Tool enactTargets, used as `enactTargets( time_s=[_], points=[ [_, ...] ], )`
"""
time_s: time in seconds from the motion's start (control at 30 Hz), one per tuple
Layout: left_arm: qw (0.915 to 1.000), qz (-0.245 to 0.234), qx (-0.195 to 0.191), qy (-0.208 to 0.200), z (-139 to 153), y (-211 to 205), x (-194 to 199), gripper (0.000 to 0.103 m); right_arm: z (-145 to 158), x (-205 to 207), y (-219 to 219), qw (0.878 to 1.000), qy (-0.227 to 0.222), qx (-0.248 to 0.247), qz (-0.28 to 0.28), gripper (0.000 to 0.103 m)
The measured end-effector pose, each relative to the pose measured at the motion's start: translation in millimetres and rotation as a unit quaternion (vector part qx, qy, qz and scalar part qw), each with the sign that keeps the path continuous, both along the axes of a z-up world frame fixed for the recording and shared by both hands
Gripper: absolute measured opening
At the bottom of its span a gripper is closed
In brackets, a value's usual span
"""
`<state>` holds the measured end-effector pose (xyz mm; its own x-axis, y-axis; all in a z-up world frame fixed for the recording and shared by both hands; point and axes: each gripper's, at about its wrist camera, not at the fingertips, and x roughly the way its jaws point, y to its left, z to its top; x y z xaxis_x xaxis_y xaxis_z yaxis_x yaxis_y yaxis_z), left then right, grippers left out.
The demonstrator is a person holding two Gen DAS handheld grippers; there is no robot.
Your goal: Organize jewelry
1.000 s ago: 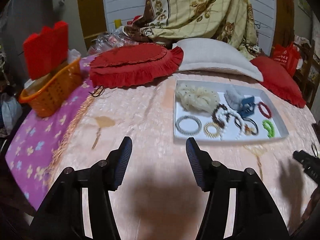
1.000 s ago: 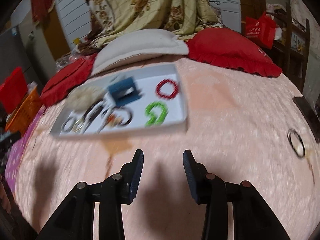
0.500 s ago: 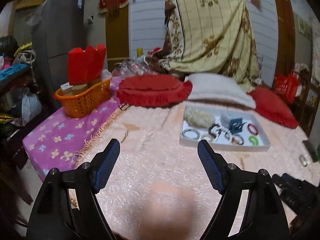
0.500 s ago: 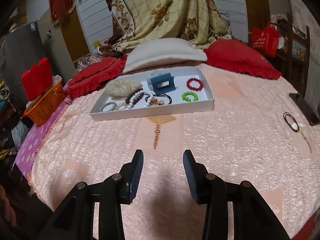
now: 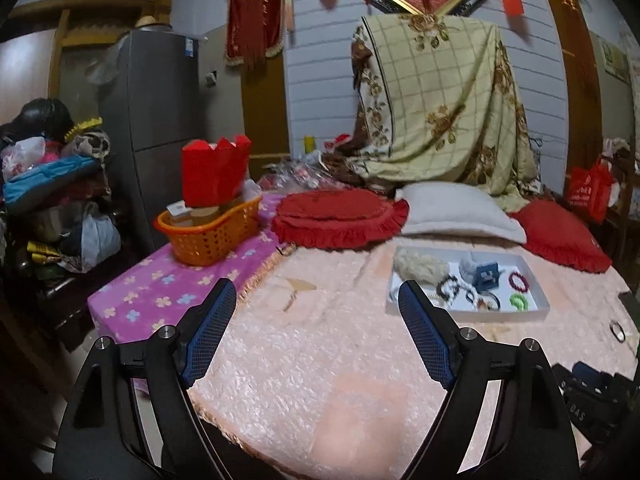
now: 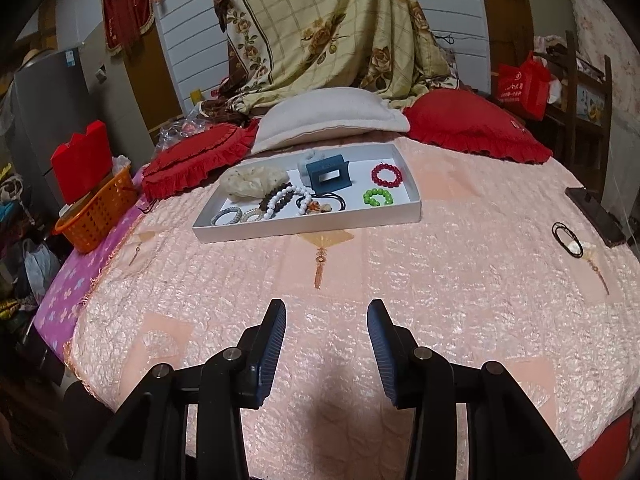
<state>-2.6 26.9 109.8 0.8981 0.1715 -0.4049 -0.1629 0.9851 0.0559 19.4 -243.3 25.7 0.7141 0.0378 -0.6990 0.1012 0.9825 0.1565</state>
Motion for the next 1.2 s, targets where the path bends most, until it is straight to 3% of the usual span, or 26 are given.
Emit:
enactTargets(
  time_s=[0.13,0.33,0.87,1.2],
  points=[
    [0.9976,-0.038,-0.020,0.054,-19,-5,13,0.084,-7,-1,0,1.000,0.008,-0.006,-0.001,0.041],
    [0.9945,-0.041,-0.025,0.093,-37,-11,23,0.084,-19,5,4,0.999,0.032,-0.013,-0.001,0.041],
    [0.9922,-0.057,-0.034,0.105,-42,-27,8,0.084,-5,-7,24,0.998,0.011,-0.058,0.016,0.041],
    [0.9925,-0.049,-0.034,0.107,-45,-28,7,0.084,-9,-8,21,0.998,0.022,-0.052,0.010,0.042]
  ],
)
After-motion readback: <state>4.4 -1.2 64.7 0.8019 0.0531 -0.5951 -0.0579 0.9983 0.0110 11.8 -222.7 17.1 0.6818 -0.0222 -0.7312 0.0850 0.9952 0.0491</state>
